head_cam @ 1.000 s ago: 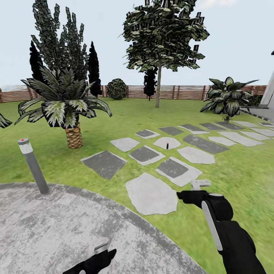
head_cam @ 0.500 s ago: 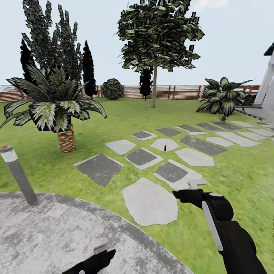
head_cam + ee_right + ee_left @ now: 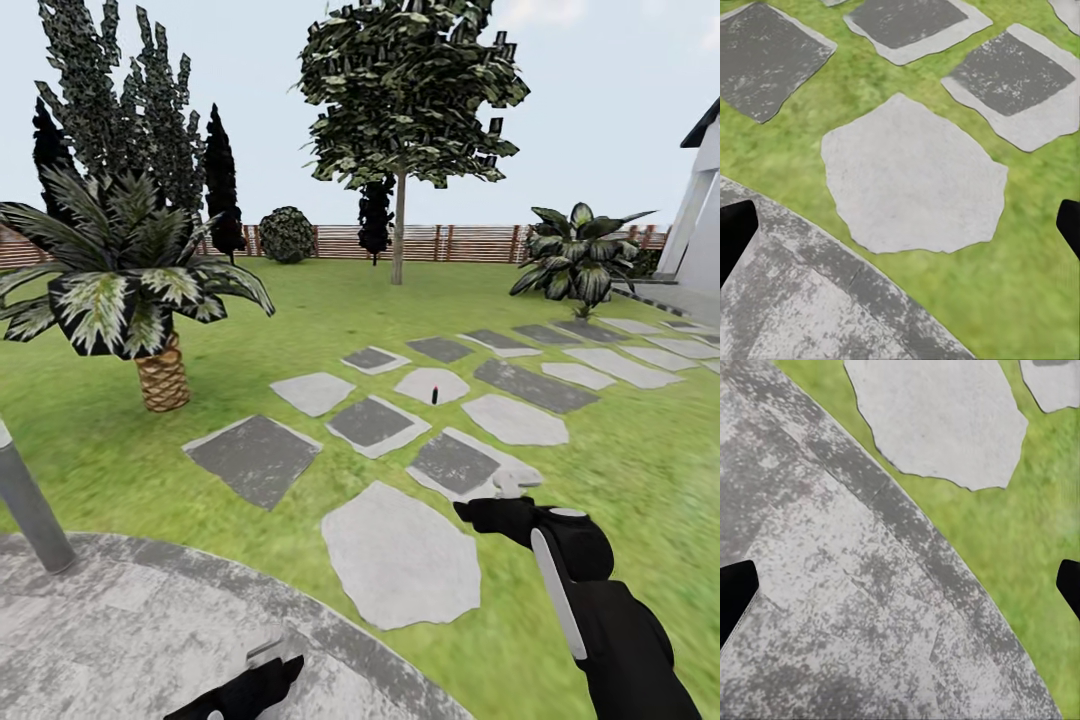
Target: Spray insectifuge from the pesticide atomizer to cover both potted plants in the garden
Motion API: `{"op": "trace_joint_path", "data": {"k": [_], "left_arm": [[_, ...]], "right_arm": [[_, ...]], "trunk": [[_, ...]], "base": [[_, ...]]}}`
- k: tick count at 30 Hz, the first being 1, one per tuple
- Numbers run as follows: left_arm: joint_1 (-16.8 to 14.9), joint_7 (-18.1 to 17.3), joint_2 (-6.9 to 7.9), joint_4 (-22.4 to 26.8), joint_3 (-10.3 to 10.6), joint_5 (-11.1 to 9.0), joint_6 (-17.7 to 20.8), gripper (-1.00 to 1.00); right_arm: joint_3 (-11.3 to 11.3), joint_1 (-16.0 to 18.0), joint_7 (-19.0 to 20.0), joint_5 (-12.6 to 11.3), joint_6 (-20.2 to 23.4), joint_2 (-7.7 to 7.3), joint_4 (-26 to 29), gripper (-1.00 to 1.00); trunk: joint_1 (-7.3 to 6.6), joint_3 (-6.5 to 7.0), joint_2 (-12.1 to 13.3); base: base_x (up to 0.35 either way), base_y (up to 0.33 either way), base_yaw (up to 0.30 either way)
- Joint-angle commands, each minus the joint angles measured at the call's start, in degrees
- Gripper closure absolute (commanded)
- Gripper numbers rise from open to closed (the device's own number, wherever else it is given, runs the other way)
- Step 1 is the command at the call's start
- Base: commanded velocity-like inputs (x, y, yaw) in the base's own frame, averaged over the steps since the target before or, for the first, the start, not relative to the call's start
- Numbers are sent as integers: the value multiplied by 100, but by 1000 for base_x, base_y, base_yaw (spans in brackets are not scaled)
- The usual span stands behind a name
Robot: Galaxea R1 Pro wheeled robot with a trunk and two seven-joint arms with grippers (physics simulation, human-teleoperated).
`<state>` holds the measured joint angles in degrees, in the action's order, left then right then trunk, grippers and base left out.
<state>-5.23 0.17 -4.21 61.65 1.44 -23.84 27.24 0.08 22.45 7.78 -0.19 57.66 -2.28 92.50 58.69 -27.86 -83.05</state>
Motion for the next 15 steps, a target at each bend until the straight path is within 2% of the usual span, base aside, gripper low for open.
{"op": "trace_joint_path", "data": {"k": [1,5,11,15], "left_arm": [[-1,2,-1,6,-4,-26,27,-100],[-4,34,-2,-18,-7,-25,27,-100],[-4,44,-3,-37,-19,-25,19,-100],[28,44,1,46,-49,-27,19,-100]], "right_arm": [[1,5,15,2,26,-2,5,-100],[-6,11,13,2,26,-1,5,-100],[-7,14,13,3,34,-2,3,-100],[-12,14,23,17,5,-9,2,-100]], "trunk": [[3,-6,-3],[3,-6,-3],[3,-6,-3],[3,-6,-3]], "base": [[335,100,-52],[336,49,-144],[337,6,-250],[338,-68,-99]]}}
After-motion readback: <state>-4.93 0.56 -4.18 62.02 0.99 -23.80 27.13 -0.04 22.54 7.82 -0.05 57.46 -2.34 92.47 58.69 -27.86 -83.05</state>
